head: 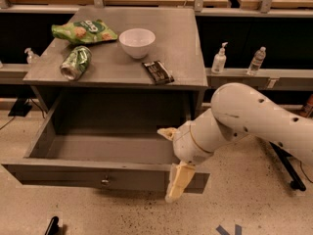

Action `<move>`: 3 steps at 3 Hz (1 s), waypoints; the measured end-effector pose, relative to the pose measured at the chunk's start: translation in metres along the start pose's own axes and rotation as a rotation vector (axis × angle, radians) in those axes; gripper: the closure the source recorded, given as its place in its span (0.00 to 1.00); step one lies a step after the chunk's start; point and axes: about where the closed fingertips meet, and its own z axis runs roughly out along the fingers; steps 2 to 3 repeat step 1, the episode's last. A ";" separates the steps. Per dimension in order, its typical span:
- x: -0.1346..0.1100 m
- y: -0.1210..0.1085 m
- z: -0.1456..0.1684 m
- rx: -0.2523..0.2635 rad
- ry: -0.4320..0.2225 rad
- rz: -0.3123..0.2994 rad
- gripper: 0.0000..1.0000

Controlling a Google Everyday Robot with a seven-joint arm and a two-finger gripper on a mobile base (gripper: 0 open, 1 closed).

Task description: Open top drawer

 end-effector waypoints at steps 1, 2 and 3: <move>0.002 -0.006 -0.001 0.013 -0.011 0.002 0.00; 0.002 -0.006 -0.001 0.013 -0.011 0.002 0.00; 0.002 -0.006 -0.001 0.013 -0.011 0.002 0.00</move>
Offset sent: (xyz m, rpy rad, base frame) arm 0.0000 0.0000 0.0000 0.0000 0.0000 0.0000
